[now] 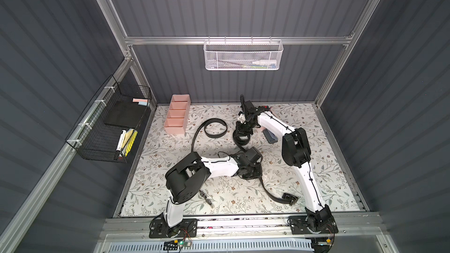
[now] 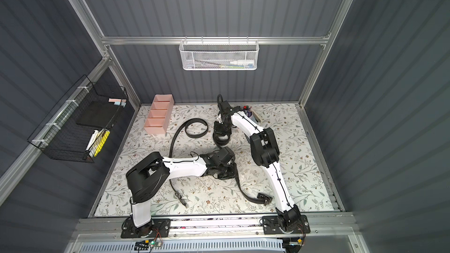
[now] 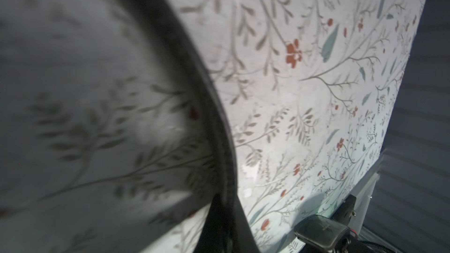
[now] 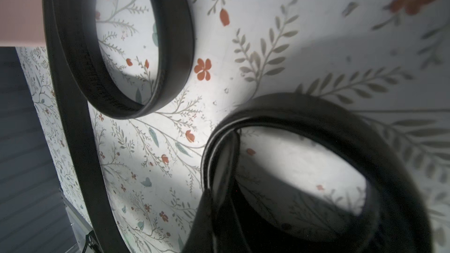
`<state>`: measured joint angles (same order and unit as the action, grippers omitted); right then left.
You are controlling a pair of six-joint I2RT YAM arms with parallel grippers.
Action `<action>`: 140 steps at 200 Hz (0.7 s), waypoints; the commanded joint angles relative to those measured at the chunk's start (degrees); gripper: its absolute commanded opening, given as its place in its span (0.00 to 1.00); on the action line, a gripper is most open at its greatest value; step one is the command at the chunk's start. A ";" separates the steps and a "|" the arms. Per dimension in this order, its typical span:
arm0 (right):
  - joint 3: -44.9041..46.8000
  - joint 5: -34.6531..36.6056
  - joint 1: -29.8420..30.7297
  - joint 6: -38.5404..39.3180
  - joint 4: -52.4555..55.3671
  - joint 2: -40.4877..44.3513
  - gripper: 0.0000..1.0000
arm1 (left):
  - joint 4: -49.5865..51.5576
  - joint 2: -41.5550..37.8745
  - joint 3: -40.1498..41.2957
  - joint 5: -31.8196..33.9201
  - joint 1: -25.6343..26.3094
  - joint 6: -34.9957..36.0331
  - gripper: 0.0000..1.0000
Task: Place the belts into the storage roll
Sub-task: Roll the belt at the center of the board.
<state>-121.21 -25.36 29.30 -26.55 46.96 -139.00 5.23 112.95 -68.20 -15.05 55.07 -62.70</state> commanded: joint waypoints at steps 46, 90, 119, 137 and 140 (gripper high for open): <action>18.49 -3.45 2.49 -2.99 -4.91 10.52 0.00 | 5.04 -4.73 1.76 -7.72 1.21 7.14 0.72; 25.37 -0.34 4.41 -7.51 -8.76 14.23 0.00 | 14.69 -20.22 7.44 -2.18 0.54 14.07 0.84; 28.75 0.25 5.41 -10.01 -12.02 15.91 0.00 | 15.93 -27.08 9.79 0.62 -1.62 15.54 0.84; 28.74 0.18 5.54 -10.73 -12.11 16.03 0.00 | 17.56 -29.77 10.21 2.23 -4.41 17.38 0.84; 28.79 0.15 5.52 -10.91 -12.19 16.12 0.00 | 17.77 -30.18 10.41 2.51 -5.25 17.55 0.84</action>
<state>-92.90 -25.78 34.50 -33.89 36.99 -124.22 18.22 85.25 -59.40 -16.43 53.52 -49.21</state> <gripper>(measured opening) 0.063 0.842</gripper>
